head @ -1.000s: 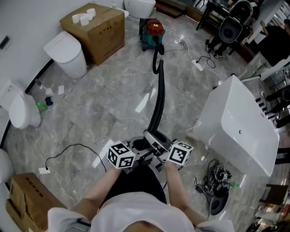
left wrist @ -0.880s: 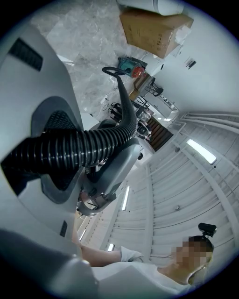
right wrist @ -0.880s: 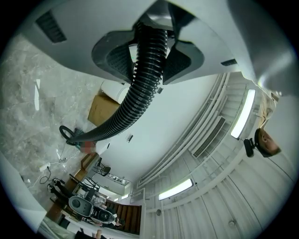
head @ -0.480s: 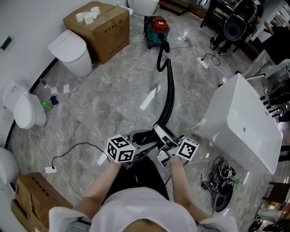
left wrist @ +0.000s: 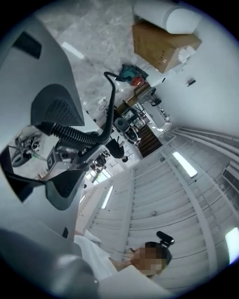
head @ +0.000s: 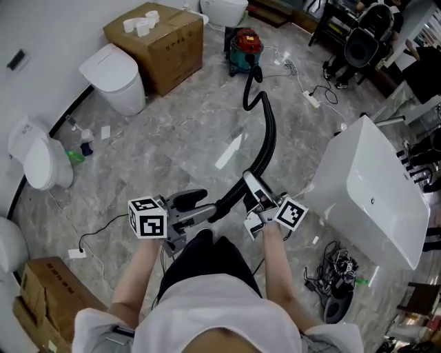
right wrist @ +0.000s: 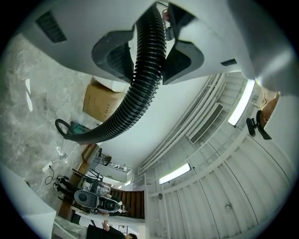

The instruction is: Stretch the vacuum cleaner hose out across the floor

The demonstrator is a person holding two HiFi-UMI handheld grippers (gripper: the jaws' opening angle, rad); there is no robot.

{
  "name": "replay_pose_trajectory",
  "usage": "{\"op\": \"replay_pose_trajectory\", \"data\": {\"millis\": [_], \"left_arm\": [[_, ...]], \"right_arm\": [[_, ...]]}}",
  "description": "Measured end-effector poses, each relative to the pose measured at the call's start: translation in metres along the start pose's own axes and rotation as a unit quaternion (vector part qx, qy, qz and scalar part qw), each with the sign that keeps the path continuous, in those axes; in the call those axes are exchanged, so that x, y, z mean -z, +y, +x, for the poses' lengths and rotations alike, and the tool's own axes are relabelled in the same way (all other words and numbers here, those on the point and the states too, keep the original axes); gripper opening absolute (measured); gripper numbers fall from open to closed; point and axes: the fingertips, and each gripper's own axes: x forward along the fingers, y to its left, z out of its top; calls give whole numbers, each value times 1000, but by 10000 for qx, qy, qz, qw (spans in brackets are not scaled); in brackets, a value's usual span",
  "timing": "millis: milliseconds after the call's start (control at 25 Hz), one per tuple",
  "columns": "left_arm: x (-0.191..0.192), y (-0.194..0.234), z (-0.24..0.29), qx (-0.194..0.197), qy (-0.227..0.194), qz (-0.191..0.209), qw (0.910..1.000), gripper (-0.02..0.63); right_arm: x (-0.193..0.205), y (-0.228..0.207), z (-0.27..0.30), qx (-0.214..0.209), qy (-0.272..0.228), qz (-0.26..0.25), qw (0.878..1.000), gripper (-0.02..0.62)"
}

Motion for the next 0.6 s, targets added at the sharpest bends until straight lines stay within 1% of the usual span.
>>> {"op": "replay_pose_trajectory", "data": {"millis": [40,120,280,360,440,520,600], "left_arm": [[2,-9,3,178,61,-112,9998,282],[13,-22,11,391,245,-261,9986,282],[38,-38,30,656,360,-827,9938,281],[46,-39,39,683,348,-1026,9918,281],[47,-31,46,544,244,-1083,9923,281],[39,-19,50,363,-10,-1087,9934,281],[26,-14,54,387,-303,-1175,9919,281]], "right_arm": [[-1,-1,2,5,18,-30,10000,202],[-5,-2,5,5,7,-59,10000,202],[-10,4,21,-112,27,-183,9998,202],[-12,9,29,-198,66,-213,9996,202],[-13,14,36,-268,79,-223,9994,202],[-16,17,39,-308,15,-162,9994,202],[-19,19,37,-316,-37,-136,9994,202]]}}
